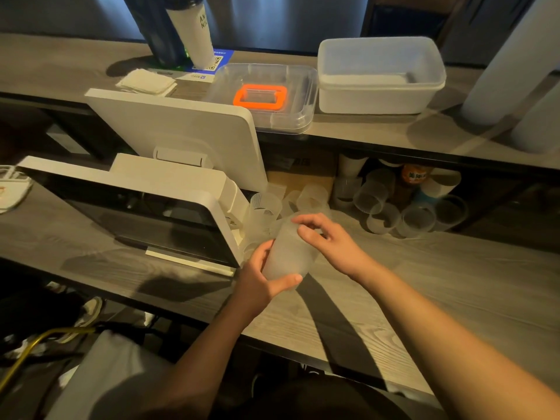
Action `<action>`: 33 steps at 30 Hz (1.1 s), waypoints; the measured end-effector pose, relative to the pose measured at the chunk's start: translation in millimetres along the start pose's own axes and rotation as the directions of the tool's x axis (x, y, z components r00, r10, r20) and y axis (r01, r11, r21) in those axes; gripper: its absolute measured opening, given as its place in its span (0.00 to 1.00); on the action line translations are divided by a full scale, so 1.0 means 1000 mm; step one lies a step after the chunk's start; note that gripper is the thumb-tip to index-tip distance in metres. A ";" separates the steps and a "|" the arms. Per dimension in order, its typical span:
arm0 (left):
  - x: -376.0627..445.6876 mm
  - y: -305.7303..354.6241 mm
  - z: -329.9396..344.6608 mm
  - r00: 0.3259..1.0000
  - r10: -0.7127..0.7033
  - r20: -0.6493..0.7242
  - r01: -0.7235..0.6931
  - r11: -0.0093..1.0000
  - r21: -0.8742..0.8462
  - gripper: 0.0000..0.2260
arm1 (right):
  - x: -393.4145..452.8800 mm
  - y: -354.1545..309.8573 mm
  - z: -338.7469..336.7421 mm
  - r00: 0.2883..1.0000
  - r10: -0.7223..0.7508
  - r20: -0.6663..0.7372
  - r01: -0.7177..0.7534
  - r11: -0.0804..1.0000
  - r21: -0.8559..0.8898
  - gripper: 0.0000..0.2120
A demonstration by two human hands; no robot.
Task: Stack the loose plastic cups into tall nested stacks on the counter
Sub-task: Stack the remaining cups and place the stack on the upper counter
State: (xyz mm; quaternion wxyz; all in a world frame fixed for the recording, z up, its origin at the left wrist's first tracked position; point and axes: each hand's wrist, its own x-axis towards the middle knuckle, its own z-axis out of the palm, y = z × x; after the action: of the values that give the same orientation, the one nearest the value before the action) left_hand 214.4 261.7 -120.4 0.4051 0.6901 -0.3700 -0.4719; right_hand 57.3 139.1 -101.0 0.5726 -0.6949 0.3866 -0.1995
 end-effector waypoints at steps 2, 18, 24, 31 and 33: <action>0.002 -0.002 -0.001 1.000 -0.014 0.002 0.014 1.000 -0.017 0.39 | -0.002 0.004 0.008 0.999 0.041 0.018 -0.042 0.997 0.072 0.25; 0.019 -0.006 -0.013 0.995 -0.088 -0.039 0.084 0.993 -0.079 0.32 | 0.078 0.044 -0.027 0.789 0.447 -0.421 -0.450 0.887 0.098 0.36; 0.028 -0.004 -0.014 0.992 -0.111 -0.060 0.105 0.991 -0.088 0.31 | 0.117 0.049 -0.018 0.749 0.455 -0.482 -0.548 0.834 -0.066 0.52; 0.033 0.003 -0.012 0.991 -0.116 -0.071 0.108 0.988 -0.114 0.28 | 0.138 0.067 -0.008 0.698 0.509 -0.504 -0.640 0.760 -0.118 0.55; 0.034 0.003 -0.012 0.991 -0.114 -0.068 0.105 0.988 -0.117 0.29 | 0.139 0.067 -0.008 0.672 0.532 -0.515 -0.656 0.751 -0.081 0.50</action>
State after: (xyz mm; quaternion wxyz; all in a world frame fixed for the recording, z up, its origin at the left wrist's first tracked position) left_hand 235.3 232.5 -126.8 0.4306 0.7025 -0.2889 -0.4875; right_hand 117.3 25.0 -185.3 0.4013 -0.5294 0.7397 -0.1070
